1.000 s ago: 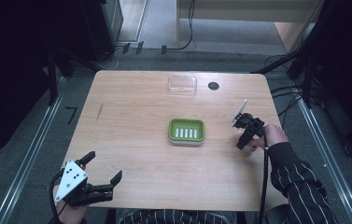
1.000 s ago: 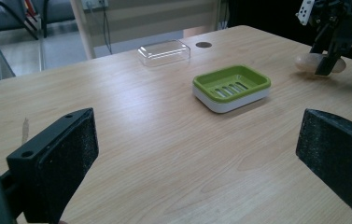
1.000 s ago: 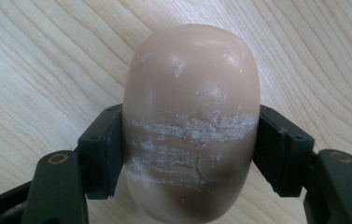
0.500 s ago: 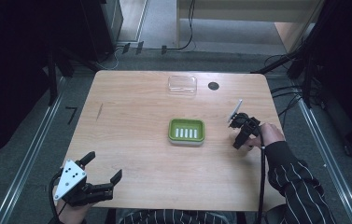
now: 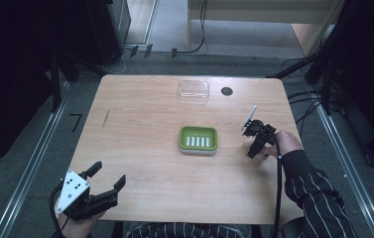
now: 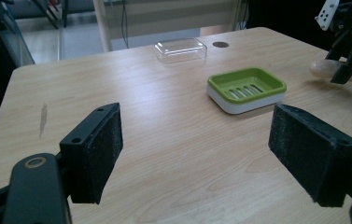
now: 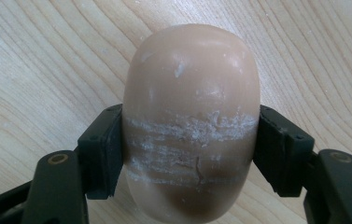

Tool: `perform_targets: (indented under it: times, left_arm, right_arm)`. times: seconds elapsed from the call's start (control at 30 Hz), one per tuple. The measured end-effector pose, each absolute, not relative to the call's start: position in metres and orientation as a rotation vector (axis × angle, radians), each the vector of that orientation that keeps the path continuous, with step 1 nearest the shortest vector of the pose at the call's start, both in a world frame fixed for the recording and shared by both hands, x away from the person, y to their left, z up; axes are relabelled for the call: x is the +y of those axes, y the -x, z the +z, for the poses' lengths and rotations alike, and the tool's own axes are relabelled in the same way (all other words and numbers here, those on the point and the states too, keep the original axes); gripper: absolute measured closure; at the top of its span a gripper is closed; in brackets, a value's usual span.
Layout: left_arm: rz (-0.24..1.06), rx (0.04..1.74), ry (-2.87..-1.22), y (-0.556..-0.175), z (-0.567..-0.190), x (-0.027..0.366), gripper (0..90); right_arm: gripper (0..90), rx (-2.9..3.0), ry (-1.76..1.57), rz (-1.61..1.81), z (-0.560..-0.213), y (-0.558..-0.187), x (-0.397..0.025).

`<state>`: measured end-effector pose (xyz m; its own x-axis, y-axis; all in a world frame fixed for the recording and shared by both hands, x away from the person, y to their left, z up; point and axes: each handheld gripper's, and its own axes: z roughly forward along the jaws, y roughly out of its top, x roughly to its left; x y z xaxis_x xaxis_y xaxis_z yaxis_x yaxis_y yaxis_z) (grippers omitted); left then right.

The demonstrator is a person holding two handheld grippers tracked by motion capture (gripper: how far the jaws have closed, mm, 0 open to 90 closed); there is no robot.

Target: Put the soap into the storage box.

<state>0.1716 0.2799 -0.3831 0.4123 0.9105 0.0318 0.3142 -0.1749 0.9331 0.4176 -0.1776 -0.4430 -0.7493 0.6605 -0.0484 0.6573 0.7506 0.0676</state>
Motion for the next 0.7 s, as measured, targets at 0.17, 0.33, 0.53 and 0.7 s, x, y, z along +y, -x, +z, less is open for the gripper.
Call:
perform_targets:
  times: [0.17, 0.33, 0.53, 0.7]
  left_arm:
    - [0.791, 1.096, -1.687, -0.171, -0.382, 0.281, 13.8]
    - [0.792, 1.092, -1.693, -0.171, -0.381, 0.278, 13.5]
    - [0.799, 1.110, -1.700, -0.171, -0.378, 0.276, 13.2]
    - [0.798, 1.122, -1.708, -0.171, -0.378, 0.277, 13.5]
  right_arm:
    - [33.2, 2.874, -1.075, 0.078, -0.441, -0.417, -0.176]
    - [33.2, 2.873, -1.056, 0.095, -0.438, -0.417, -0.176]
    - [33.2, 2.871, -1.029, 0.110, -0.432, -0.417, -0.170]
    - [33.3, 2.866, -0.994, 0.129, -0.425, -0.417, -0.161]
